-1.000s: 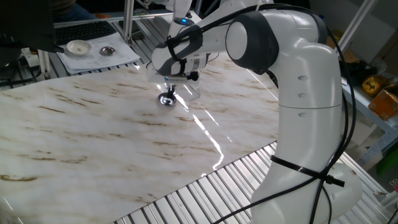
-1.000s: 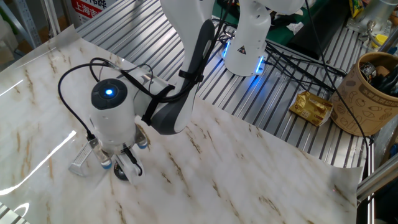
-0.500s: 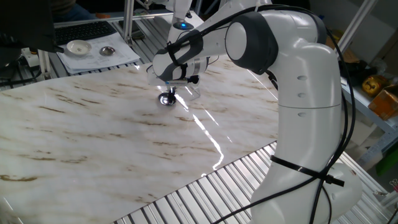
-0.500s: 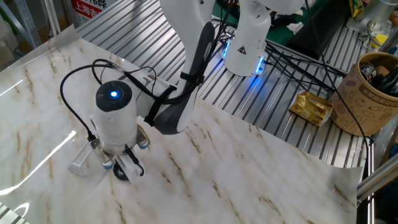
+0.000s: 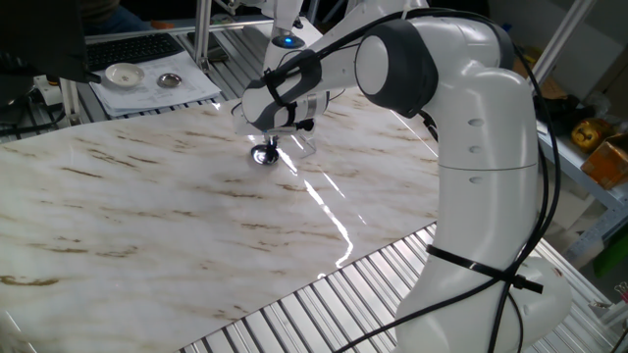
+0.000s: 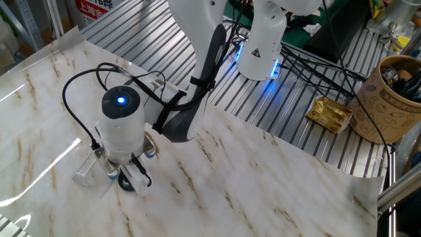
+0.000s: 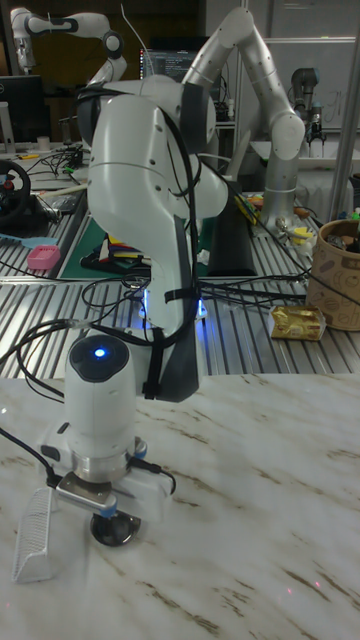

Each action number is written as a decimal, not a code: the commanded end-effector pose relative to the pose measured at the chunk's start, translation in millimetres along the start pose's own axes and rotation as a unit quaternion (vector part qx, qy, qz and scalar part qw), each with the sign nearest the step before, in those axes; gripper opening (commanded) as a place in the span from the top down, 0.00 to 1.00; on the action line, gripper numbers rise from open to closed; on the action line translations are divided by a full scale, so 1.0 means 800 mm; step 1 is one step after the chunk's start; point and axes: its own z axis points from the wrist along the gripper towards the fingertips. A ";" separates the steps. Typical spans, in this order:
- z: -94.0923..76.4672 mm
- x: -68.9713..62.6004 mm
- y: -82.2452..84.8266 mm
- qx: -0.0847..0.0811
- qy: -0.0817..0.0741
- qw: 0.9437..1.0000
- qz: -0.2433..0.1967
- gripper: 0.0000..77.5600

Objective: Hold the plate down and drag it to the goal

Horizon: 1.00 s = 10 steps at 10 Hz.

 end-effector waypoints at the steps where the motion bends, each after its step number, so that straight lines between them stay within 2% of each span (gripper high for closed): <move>1: 0.006 -0.012 -0.015 0.016 -0.007 1.000 -0.014 1.00; 3: 0.007 -0.025 -0.031 0.017 -0.007 0.999 -0.028 1.00; 6: 0.006 -0.033 -0.042 0.026 -0.010 0.999 -0.035 1.00; 8: 0.010 -0.041 -0.053 0.038 -0.018 0.998 -0.045 1.00; 10: 0.015 -0.048 -0.064 0.041 -0.025 0.997 -0.055 1.00</move>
